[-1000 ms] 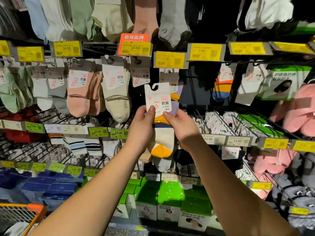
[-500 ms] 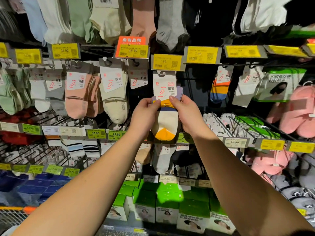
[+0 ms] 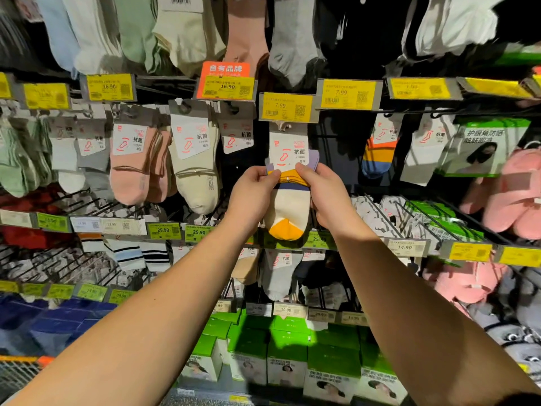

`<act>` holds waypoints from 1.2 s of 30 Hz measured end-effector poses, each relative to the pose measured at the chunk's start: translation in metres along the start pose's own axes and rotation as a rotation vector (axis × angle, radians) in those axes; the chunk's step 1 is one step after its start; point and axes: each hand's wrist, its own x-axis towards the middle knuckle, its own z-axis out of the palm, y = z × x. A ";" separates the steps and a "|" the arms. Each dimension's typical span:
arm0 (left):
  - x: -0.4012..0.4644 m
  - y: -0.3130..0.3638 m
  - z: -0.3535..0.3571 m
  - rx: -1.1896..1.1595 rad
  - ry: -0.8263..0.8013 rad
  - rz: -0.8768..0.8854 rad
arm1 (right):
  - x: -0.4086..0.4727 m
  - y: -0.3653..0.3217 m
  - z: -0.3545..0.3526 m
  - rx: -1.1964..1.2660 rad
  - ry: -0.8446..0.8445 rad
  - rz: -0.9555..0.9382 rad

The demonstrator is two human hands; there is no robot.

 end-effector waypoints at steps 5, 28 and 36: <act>0.003 -0.014 0.003 -0.017 0.029 -0.011 | 0.001 0.005 -0.002 -0.042 -0.020 0.011; 0.012 -0.019 0.000 0.307 -0.015 -0.112 | 0.043 0.013 0.008 -0.886 0.099 0.208; -0.043 -0.047 -0.027 0.213 -0.052 -0.051 | -0.049 0.046 -0.017 -0.844 0.247 -0.022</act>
